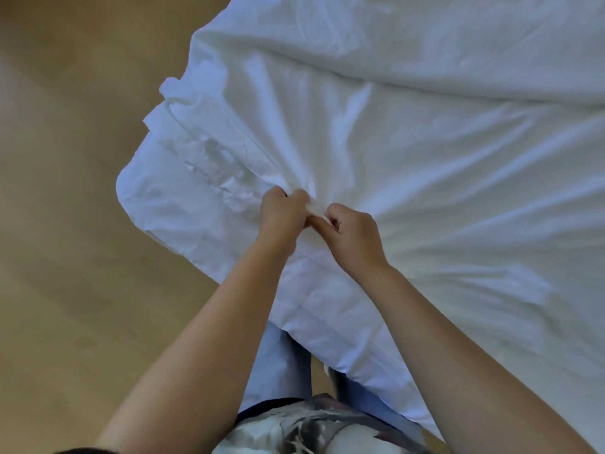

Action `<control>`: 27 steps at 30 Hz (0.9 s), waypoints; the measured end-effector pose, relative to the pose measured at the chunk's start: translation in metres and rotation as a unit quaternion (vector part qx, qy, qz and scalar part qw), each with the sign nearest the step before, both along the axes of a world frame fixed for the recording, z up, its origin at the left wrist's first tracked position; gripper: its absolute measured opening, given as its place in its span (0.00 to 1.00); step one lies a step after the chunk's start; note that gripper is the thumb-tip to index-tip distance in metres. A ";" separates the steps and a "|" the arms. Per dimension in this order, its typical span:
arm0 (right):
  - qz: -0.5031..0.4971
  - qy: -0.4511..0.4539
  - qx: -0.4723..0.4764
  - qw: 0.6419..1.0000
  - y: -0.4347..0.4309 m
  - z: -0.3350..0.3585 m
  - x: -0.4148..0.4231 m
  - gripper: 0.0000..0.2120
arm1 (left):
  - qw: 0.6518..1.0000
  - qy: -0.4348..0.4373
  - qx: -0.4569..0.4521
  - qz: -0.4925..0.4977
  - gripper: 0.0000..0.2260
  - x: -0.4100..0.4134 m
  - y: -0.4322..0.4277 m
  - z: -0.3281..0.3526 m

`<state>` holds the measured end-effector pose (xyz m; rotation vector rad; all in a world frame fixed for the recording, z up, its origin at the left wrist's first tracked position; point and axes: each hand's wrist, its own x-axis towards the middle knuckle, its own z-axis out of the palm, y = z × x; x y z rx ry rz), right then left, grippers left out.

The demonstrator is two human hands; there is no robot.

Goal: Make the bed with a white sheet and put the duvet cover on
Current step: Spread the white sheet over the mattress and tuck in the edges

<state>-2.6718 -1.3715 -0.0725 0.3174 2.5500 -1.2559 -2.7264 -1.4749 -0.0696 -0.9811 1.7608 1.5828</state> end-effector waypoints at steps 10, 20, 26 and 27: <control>0.074 -0.122 0.184 0.973 0.091 -0.021 0.046 0.12 | 0.926 0.057 0.216 0.305 0.05 0.011 0.014 0.003; -0.045 -0.031 0.182 0.982 0.111 -0.011 0.059 0.13 | 0.766 0.135 -0.131 -0.615 0.34 0.087 0.067 -0.031; -0.052 -0.115 0.251 0.960 0.120 -0.027 0.135 0.28 | 0.434 0.413 -0.295 -0.744 0.28 0.106 0.063 -0.045; -0.091 -0.122 0.260 0.953 0.120 -0.031 0.153 0.27 | 0.392 0.462 -0.285 -0.743 0.25 0.108 0.066 -0.046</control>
